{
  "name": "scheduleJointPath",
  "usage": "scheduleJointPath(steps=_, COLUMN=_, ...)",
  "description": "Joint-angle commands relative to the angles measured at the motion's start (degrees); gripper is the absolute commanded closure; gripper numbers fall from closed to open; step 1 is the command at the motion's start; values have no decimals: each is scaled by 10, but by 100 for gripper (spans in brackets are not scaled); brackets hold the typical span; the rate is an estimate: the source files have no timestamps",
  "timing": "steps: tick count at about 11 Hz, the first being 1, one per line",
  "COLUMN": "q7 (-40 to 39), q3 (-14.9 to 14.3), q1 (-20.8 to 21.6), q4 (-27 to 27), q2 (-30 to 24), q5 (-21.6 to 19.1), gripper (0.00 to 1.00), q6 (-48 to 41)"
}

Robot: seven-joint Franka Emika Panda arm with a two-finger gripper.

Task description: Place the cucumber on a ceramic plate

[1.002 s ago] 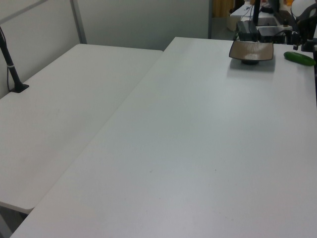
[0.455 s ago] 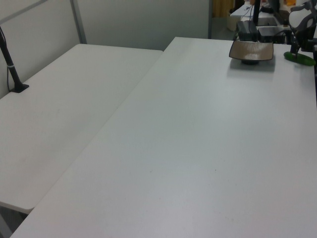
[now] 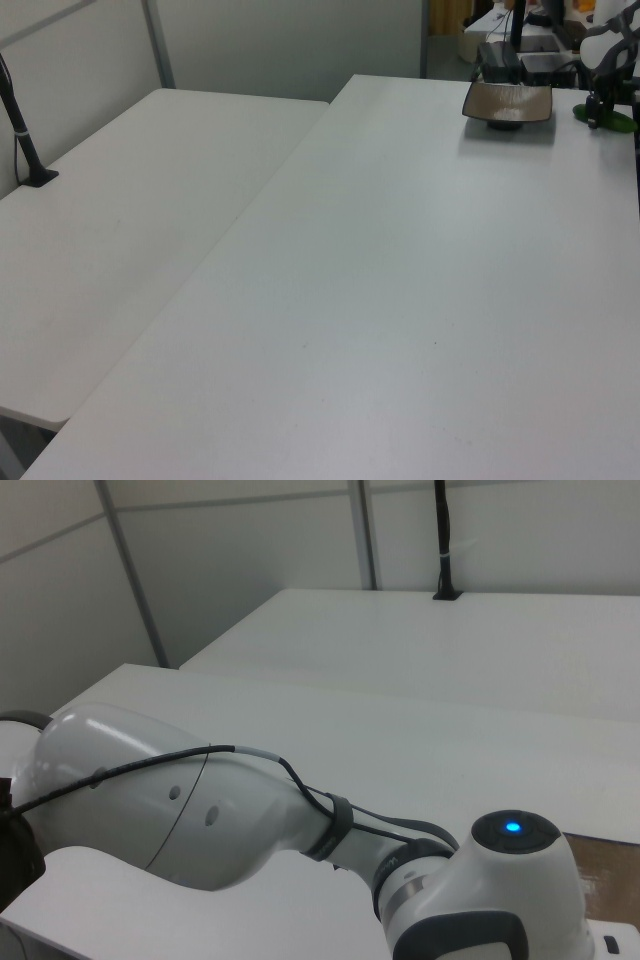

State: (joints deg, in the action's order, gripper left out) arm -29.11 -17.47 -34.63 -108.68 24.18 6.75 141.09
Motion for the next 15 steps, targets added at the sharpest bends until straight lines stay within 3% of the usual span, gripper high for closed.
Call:
scheduleJointPath(steps=1, q7=-11, q3=5, q1=-8, q4=-1, q2=0, q5=11, gripper=74, q6=14)
scheduleJointPath(steps=2, q7=-10, q3=5, q1=-7, q4=0, q2=0, q5=10, gripper=86, q6=14)
scheduleJointPath(steps=3, q7=-10, q3=5, q1=-7, q4=1, q2=-1, q5=10, gripper=89, q6=12)
scheduleJointPath(steps=7, q7=-9, q3=14, q1=-1, q4=3, q2=-41, q5=1, gripper=89, q6=-36)
scheduleJointPath(steps=10, q7=-3, q3=51, q1=-6, q4=19, q2=-78, q5=-10, gripper=88, q6=-117)
scheduleJointPath(steps=13, q7=17, q3=60, q1=4, q4=67, q2=-69, q5=-106, gripper=88, q6=-130)
scheduleJointPath(steps=15, q7=60, q3=72, q1=18, q4=118, q2=-33, q5=-152, gripper=88, q6=-125)
